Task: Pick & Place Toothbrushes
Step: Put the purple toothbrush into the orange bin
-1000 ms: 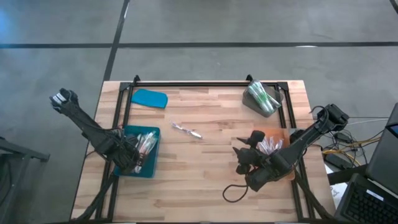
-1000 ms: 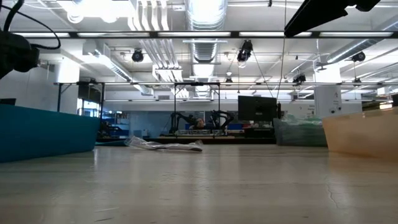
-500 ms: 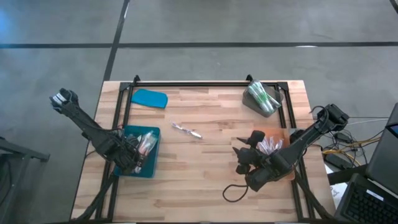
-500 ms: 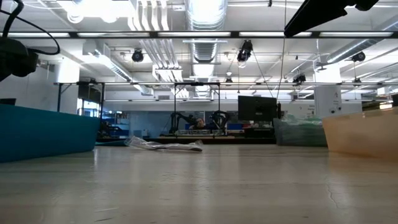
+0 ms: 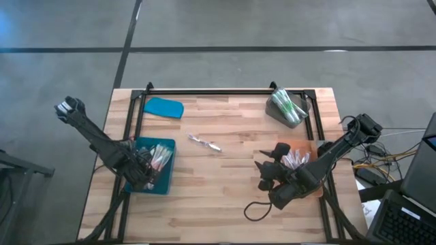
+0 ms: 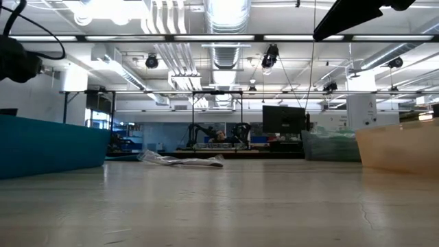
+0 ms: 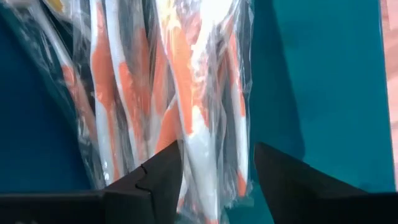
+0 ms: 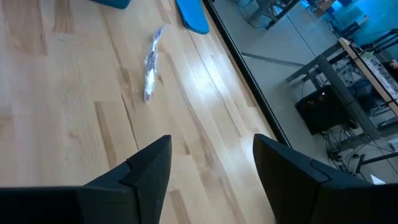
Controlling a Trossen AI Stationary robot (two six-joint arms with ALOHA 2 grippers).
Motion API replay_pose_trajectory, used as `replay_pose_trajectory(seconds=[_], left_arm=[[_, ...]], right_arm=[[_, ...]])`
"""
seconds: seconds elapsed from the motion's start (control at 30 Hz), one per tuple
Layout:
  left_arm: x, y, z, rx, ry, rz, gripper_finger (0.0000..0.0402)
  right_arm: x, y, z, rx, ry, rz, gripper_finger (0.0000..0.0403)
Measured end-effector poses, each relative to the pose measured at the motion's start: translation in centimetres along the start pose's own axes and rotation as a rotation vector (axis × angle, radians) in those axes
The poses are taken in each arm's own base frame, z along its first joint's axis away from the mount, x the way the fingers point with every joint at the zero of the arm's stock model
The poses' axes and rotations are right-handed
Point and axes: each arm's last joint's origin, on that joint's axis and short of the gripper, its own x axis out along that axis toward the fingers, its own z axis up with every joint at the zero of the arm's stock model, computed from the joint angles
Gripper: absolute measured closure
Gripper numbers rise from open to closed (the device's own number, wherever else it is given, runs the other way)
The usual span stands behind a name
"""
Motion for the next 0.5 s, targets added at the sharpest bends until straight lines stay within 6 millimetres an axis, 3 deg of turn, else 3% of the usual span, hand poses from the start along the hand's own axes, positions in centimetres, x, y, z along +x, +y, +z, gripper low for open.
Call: replay_pose_trajectory(seconds=[0.5], left_arm=[[-1.7,0.5,0.5,-0.056,0.032,-0.128,0.02]], right_arm=[[1.0,-0.4,0.3,0.082,0.038,-0.005,0.0206]])
